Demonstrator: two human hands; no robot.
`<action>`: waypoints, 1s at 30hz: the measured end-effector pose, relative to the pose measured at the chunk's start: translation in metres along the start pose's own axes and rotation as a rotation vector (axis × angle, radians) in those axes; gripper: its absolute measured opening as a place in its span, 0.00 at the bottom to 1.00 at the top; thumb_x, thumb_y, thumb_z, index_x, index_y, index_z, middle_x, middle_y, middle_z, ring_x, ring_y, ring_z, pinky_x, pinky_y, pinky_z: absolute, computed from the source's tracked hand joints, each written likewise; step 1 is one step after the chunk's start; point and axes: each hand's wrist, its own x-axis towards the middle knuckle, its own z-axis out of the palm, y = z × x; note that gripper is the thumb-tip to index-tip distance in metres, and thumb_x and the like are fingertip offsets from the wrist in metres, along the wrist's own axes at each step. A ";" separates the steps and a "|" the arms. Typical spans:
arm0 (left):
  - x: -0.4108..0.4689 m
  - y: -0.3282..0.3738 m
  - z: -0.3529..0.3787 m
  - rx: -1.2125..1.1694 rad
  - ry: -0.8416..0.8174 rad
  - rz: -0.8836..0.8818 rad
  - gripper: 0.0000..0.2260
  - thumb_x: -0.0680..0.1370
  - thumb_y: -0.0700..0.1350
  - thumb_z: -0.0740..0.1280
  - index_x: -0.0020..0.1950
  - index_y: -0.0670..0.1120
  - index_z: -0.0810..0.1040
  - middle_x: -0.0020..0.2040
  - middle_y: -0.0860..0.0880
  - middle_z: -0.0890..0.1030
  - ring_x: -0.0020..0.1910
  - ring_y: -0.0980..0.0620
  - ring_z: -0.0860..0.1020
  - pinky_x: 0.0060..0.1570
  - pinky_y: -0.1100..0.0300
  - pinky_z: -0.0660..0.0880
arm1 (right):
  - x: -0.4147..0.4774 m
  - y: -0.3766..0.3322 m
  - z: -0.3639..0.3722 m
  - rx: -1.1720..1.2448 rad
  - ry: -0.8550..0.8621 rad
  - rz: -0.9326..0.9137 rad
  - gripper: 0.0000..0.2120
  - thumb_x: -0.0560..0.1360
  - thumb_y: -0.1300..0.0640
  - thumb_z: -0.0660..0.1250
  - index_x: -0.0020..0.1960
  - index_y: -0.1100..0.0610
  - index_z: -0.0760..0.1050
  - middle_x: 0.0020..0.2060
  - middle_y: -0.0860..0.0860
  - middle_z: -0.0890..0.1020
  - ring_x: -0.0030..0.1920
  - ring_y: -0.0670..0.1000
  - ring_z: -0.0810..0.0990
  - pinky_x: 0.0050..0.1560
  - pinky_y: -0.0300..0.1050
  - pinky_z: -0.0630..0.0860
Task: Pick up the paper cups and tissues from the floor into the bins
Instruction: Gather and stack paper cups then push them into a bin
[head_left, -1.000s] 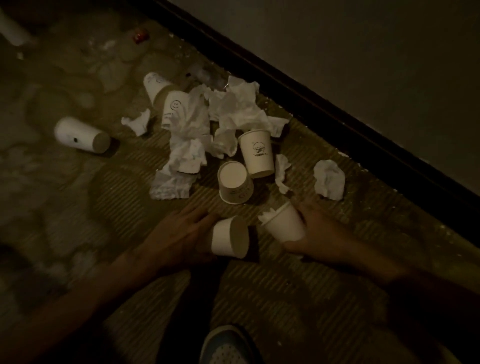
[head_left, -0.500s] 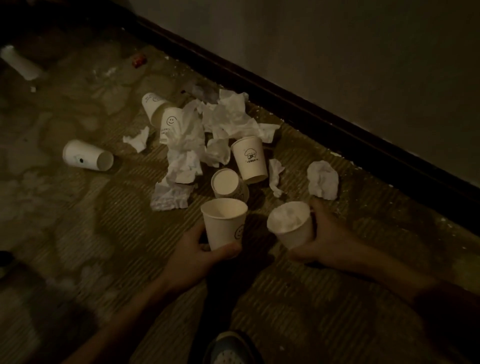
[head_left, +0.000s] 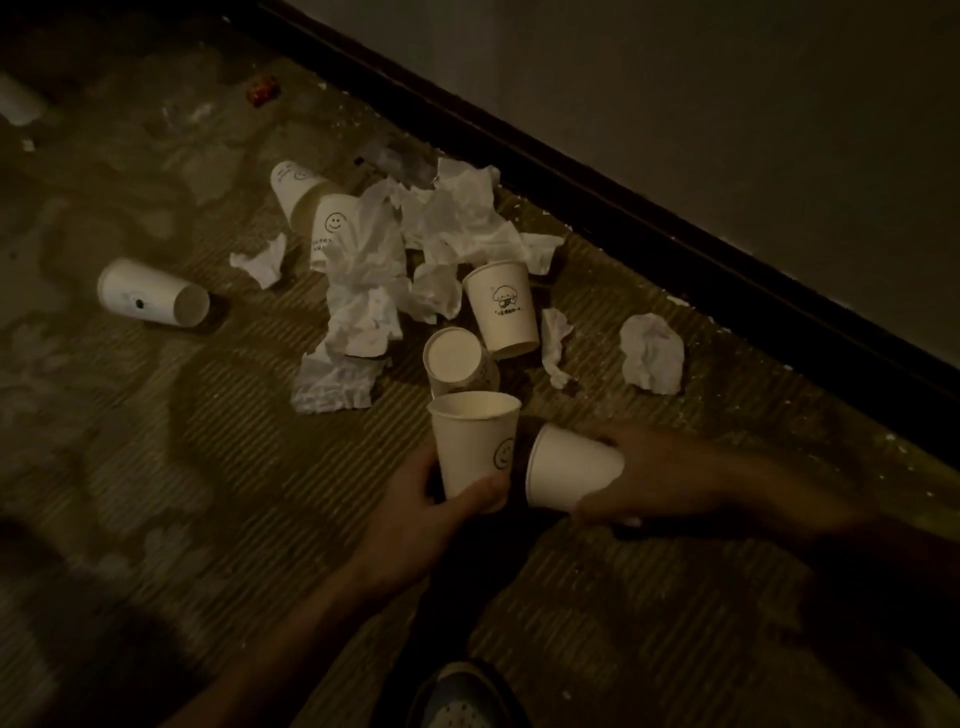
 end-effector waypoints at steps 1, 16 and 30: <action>-0.001 -0.002 -0.001 -0.007 0.013 -0.002 0.26 0.68 0.63 0.76 0.62 0.54 0.78 0.54 0.57 0.84 0.52 0.58 0.83 0.45 0.65 0.79 | 0.001 -0.002 -0.002 0.096 0.025 0.060 0.35 0.65 0.50 0.79 0.68 0.53 0.68 0.49 0.49 0.78 0.41 0.48 0.81 0.36 0.42 0.77; -0.011 0.015 0.022 -0.190 -0.078 -0.159 0.27 0.68 0.65 0.65 0.59 0.50 0.79 0.49 0.51 0.86 0.46 0.51 0.85 0.40 0.62 0.80 | -0.001 -0.023 0.003 0.838 0.037 0.058 0.32 0.54 0.37 0.73 0.54 0.51 0.78 0.42 0.53 0.85 0.45 0.54 0.83 0.50 0.55 0.79; 0.002 0.026 0.040 0.306 -0.101 0.082 0.19 0.76 0.65 0.62 0.46 0.52 0.83 0.40 0.57 0.84 0.38 0.58 0.83 0.34 0.60 0.77 | -0.012 -0.003 -0.018 1.005 0.231 0.056 0.11 0.75 0.50 0.65 0.52 0.57 0.75 0.42 0.57 0.81 0.38 0.55 0.77 0.35 0.45 0.67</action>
